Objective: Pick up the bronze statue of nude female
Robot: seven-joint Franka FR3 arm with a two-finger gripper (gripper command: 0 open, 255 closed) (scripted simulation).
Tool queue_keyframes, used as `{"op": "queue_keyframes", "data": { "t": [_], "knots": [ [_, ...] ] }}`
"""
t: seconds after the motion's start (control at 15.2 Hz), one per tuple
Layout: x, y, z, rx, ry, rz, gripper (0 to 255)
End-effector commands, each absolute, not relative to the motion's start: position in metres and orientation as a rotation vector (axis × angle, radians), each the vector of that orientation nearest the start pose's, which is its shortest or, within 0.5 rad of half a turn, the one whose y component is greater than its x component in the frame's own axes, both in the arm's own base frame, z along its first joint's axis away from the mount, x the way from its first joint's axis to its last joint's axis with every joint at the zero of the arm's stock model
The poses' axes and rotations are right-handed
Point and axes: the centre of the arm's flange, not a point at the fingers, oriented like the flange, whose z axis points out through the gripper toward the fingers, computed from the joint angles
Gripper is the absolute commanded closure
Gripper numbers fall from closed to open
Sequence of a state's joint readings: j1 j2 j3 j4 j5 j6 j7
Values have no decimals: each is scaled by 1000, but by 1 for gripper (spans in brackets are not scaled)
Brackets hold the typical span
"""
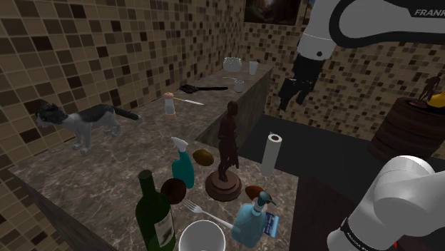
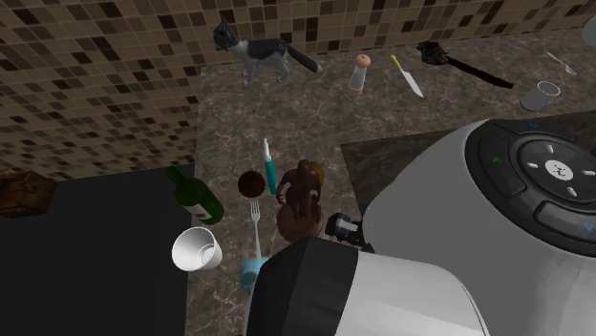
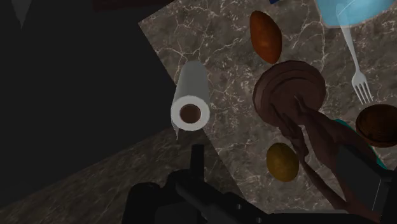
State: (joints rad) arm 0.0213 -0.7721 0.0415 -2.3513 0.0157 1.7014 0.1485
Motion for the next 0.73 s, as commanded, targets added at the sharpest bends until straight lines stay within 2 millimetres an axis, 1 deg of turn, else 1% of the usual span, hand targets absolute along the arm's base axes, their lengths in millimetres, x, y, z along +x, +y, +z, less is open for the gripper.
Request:
{"op": "queue_keyframes", "data": {
  "t": [0.0, 0.33, 0.66],
  "knots": [
    [323, 26, 600, -3133, 152, -192, 0],
    [337, 85, 580, -3083, 437, -246, 0],
    [363, 141, 562, -3007, 715, -296, 0]
  ]
}}
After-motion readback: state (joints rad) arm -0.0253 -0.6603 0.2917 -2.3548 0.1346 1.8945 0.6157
